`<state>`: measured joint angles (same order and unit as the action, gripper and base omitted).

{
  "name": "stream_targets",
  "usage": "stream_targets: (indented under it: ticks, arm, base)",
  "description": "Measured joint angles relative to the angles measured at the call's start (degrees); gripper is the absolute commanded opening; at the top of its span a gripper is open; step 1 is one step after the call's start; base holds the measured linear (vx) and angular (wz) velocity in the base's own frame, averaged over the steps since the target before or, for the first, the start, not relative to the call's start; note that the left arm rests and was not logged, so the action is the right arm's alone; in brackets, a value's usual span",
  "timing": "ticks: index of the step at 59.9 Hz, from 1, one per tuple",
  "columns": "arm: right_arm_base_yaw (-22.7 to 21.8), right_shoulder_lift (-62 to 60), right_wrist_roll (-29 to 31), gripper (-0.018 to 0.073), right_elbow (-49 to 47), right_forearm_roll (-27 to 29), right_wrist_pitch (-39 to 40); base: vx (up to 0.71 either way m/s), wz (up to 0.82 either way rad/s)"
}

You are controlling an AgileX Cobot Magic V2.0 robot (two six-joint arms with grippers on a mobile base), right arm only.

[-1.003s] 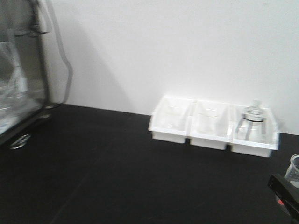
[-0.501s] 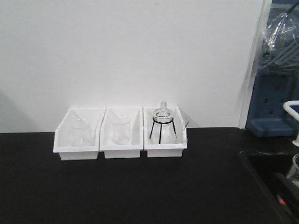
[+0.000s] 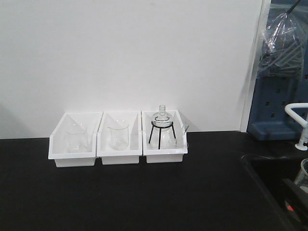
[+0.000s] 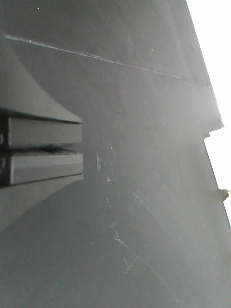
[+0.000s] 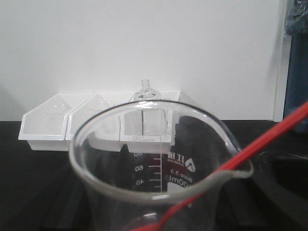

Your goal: Grab beaker from right and move to left

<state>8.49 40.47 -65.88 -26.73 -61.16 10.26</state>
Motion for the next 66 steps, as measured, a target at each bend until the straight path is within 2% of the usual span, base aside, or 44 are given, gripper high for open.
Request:
stream_targets:
  ticks: [17, 25, 38, 43, 56, 66]
  arm:
    - [0.0, 0.14, 0.31, -0.0003, 0.0, 0.0, 0.0]
    - [0.0, 4.47, 4.44, -0.0003, 0.0, 0.0, 2.85]
    - [0.0, 25.03, 22.12, -0.0003, -2.4, 0.11, 21.41]
    - [0.0, 34.53, 26.44, -0.0003, -5.46, 1.34, 28.13]
    - [0.0, 56.37, 28.69, -0.0003, -15.63, 2.05, 41.47]
    - [0.0, 69.05, 28.71, -0.0003, -22.23, -0.45, 46.55]
  base:
    - [0.0, 0.0]
    - [0.0, 0.0]
    - [0.0, 0.0]
    - [0.0, 0.0]
    - [0.0, 0.0]
    - [0.0, 0.0]
